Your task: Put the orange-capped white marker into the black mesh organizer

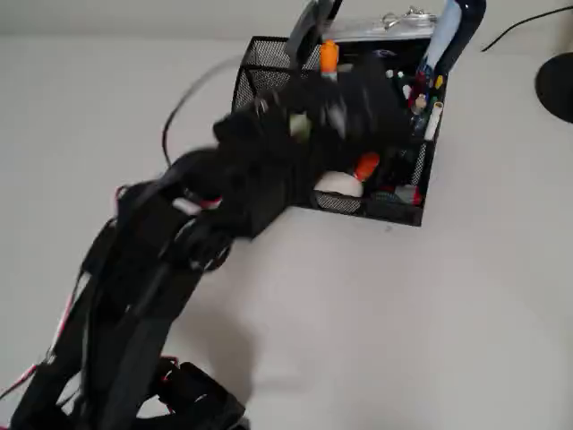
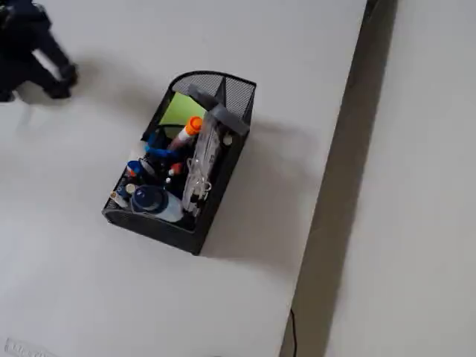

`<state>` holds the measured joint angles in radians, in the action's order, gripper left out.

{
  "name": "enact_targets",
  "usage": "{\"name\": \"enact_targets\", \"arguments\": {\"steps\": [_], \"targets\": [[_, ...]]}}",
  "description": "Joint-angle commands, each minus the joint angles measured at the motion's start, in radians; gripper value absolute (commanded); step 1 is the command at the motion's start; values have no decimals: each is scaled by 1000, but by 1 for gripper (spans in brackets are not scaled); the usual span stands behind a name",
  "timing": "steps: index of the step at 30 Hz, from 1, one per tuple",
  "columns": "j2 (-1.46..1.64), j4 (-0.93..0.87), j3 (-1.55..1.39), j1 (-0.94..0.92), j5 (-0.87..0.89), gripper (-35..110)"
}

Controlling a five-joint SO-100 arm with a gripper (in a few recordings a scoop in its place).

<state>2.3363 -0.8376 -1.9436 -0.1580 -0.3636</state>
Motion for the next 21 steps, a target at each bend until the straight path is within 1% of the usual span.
{"name": "enact_targets", "arguments": {"steps": [1,5,8,13,16,21], "targets": [[110,-245,-112,-18,212,0],[278,-103,-480,-17,213,0],[425,-72,-686,17,212,0],[699,-118,-925,61,210,0],[927,-225,-1057,81,210,0],[953,-256,-1074,77,230,0]]}}
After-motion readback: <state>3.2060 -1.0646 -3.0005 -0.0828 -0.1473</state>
